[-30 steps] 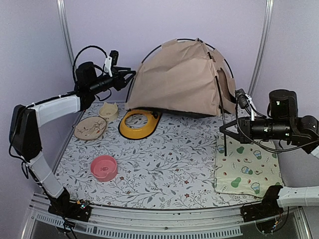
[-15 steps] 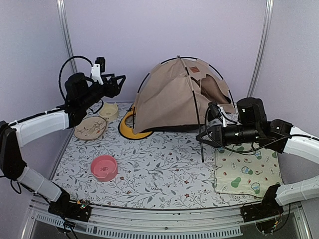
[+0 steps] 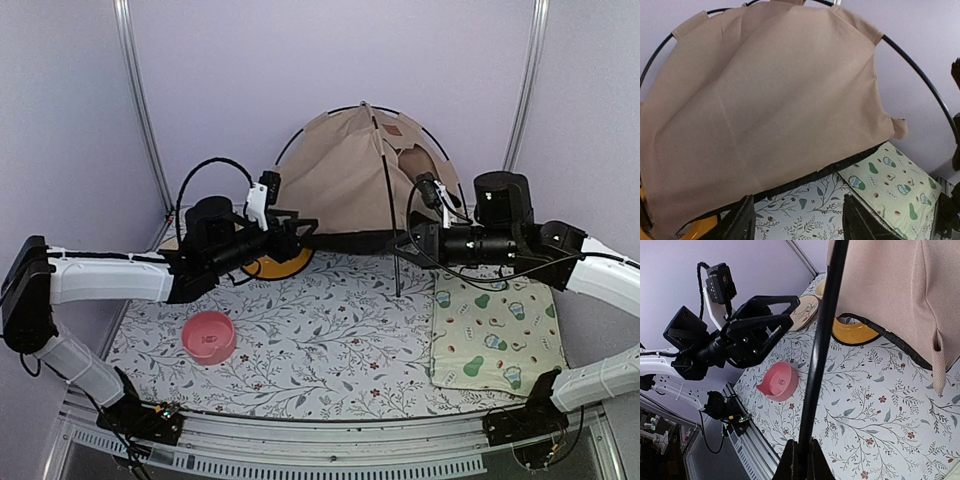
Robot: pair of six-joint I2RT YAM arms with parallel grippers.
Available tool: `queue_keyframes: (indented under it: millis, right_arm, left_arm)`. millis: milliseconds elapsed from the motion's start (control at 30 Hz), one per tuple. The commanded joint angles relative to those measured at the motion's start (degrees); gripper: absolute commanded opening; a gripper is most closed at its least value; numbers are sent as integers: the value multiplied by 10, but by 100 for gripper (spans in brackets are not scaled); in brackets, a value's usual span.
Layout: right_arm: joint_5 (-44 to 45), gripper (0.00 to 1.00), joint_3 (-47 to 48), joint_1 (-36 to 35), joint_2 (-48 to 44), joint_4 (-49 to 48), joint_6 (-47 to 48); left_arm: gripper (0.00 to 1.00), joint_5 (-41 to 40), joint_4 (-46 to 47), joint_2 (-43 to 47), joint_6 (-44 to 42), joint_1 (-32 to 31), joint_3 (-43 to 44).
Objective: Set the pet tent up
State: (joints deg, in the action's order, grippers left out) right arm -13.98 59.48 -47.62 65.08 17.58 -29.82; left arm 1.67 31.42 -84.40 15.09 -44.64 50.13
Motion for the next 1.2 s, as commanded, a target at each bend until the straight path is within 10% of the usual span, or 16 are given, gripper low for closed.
queue_keyframes:
  millis: [0, 1167]
  right_arm:
    - [42, 0, 43, -3, -11, -50, 17]
    - [70, 0, 157, -64, 139, -91, -48]
  left_arm:
    - [58, -30, 35, -22, 13, -38, 7]
    - [53, -57, 206, 61, 50, -96, -183]
